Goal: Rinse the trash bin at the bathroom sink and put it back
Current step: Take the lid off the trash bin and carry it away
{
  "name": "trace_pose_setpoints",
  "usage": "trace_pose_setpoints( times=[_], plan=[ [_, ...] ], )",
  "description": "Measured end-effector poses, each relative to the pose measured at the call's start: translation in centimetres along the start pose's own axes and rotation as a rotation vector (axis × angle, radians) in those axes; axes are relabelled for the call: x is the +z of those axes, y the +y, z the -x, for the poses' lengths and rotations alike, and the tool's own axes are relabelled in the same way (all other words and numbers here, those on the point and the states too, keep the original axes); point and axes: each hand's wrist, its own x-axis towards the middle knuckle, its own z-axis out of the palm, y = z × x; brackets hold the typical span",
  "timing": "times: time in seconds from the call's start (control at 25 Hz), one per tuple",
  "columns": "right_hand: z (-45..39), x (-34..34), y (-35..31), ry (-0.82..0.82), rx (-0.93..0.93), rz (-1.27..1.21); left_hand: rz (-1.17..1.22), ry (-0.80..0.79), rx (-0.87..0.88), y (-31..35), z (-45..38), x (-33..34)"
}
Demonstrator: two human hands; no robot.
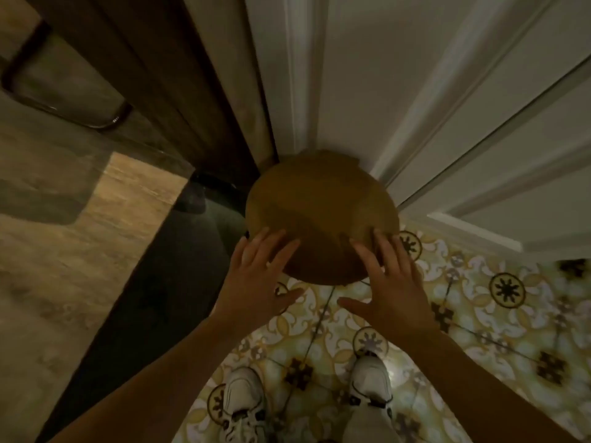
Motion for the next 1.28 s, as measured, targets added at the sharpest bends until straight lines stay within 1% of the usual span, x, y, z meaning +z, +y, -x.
trace_pose_setpoints(
  times=[0.04, 0.08, 0.12, 0.24, 0.28, 0.36, 0.48, 0.56, 0.6, 0.64, 0.68, 0.72, 0.76, 0.84, 0.92, 1.08, 1.2, 1.28],
  plan=[
    [-0.4, 0.5, 0.2, 0.012, -0.007, 0.026, -0.055, -0.013, 0.041, -0.1, -0.5, 0.6],
    [-0.7, 1.0, 0.3, 0.042, 0.008, 0.043, -0.092, -0.007, 0.053, -0.3, -1.0, 1.1],
    [-0.8, 1.6, 0.5, 0.037, 0.027, 0.076, -0.124, -0.007, 0.063, -0.4, -1.2, 1.6],
    [-1.1, 2.7, 0.7, 0.05, 0.041, 0.135, -0.127, -0.015, 0.049, -0.4, -1.5, 2.1],
    [-1.3, 2.7, 0.7, 0.072, 0.041, 0.14, -0.138, 0.007, 0.058, -0.5, -1.7, 2.1],
    [-1.7, 2.0, 1.0, 0.086, 0.041, 0.127, -0.169, 0.043, 0.088, -0.9, -2.0, 1.7],
    [-1.7, 1.0, 1.0, 0.088, -0.009, 0.141, -0.207, 0.078, 0.124, -1.0, -1.8, 1.0],
    [-1.7, 0.6, 0.9, 0.083, 0.025, 0.071, -0.176, 0.03, 0.079, -1.0, -1.8, 0.1],
    [-1.9, 0.5, 0.8, 0.069, 0.099, -0.048, -0.095, -0.012, -0.001, -0.9, -2.1, -0.2],
    [-2.1, 0.4, 0.8, 0.043, 0.201, -0.221, 0.044, -0.054, -0.122, -0.7, -2.3, -0.4],
    [-2.3, 0.4, 0.7, 0.021, 0.283, -0.397, 0.231, -0.084, -0.268, -0.4, -2.6, -0.7],
    [-2.4, 0.5, 0.7, 0.003, 0.325, -0.535, 0.436, -0.102, -0.404, -0.3, -3.0, -0.6],
    [-2.5, 0.6, 0.7, 0.008, 0.331, -0.615, 0.608, -0.102, -0.491, -0.1, -3.3, -0.5],
    [-2.5, 0.7, 0.5, 0.045, 0.326, -0.684, 0.811, -0.058, -0.543, 0.2, -3.7, -0.4],
    [-2.4, 0.5, 0.3, 0.079, 0.335, -0.738, 0.934, 0.016, -0.6, 0.4, -4.0, -0.7],
    [-1.5, -0.7, -0.2, 0.103, 0.343, -0.793, 1.163, 0.113, -0.723, 1.4, -4.0, -2.4],
    [-0.9, -2.7, -0.5, 0.101, 0.331, -0.86, 1.258, 0.261, -0.777, 2.4, -4.2, -4.8],
    [-0.6, -4.5, -0.6, 0.097, 0.294, -0.883, 1.263, 0.375, -0.745, 3.3, -4.6, -6.8]
  ],
)
